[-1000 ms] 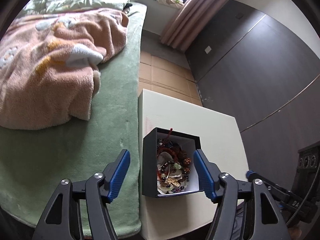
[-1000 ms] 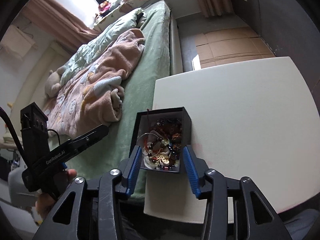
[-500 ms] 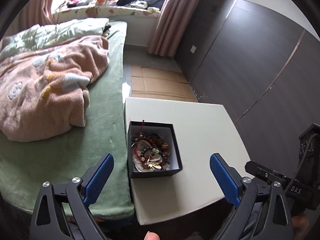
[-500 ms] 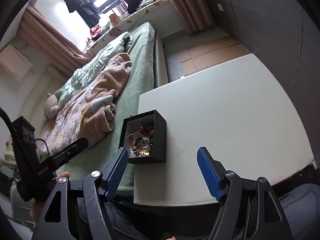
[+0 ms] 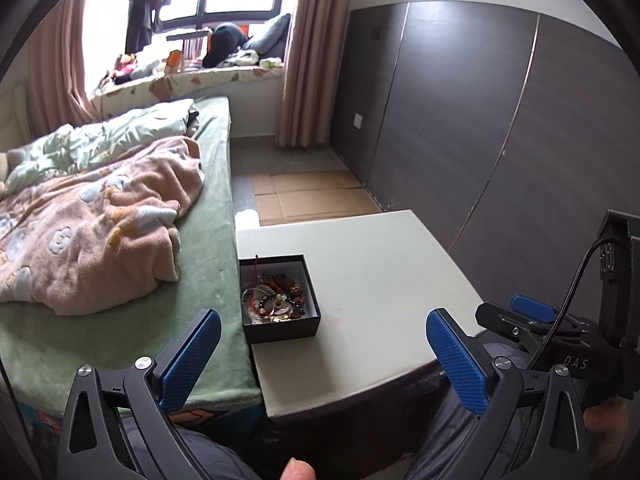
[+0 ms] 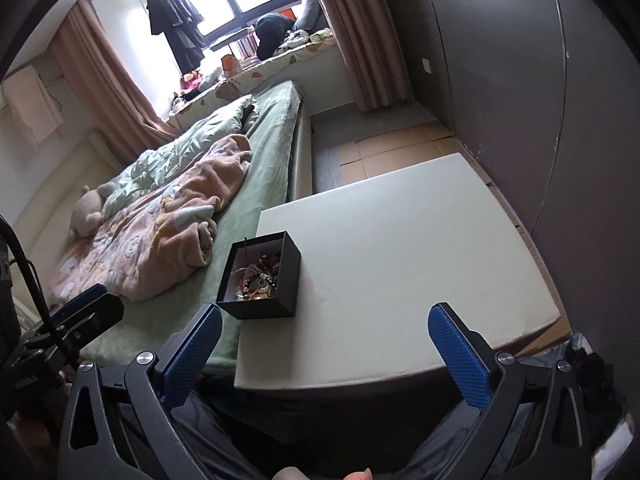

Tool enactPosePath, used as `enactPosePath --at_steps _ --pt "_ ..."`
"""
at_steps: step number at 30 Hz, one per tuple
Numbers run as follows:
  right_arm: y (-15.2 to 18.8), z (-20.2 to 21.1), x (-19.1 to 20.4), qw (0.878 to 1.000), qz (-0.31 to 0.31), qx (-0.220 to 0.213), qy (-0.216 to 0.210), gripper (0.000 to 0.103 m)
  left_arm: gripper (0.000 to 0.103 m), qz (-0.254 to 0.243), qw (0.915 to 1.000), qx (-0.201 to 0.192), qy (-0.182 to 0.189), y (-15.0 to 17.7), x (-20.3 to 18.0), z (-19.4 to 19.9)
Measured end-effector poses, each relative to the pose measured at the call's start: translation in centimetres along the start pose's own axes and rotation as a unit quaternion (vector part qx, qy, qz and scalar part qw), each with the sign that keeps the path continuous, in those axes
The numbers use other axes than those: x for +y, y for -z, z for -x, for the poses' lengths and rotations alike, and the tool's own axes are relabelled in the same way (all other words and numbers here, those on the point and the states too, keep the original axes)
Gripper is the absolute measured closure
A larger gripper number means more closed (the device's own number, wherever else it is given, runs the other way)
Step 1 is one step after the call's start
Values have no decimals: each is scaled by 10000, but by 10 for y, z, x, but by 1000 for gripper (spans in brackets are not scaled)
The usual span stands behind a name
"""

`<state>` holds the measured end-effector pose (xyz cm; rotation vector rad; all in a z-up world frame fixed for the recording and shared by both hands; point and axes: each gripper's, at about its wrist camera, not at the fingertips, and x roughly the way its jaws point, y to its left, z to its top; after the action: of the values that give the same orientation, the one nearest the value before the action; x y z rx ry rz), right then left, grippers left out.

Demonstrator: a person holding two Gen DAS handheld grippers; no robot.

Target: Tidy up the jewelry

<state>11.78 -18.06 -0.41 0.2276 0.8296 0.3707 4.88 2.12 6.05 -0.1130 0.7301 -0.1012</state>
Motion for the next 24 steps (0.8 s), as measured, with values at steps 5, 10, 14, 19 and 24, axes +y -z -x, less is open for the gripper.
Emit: enactPosePath --at_steps 5,10,14,19,24 --pt "11 27 -4 9998 161 -122 80 0 0 32 9999 -134 -79 6 -7 20" --pt "18 52 -1 9993 277 -238 20 0 0 149 9998 -128 72 12 -10 37" --pt "27 67 9 9984 500 -243 -49 0 0 38 9989 -406 -217 20 -15 55" --pt "39 83 7 9977 616 -254 -80 0 0 58 9988 -380 -297 25 -16 62" --pt "43 91 2 9978 591 -300 18 0 0 -59 9985 -438 -337 31 -20 70"
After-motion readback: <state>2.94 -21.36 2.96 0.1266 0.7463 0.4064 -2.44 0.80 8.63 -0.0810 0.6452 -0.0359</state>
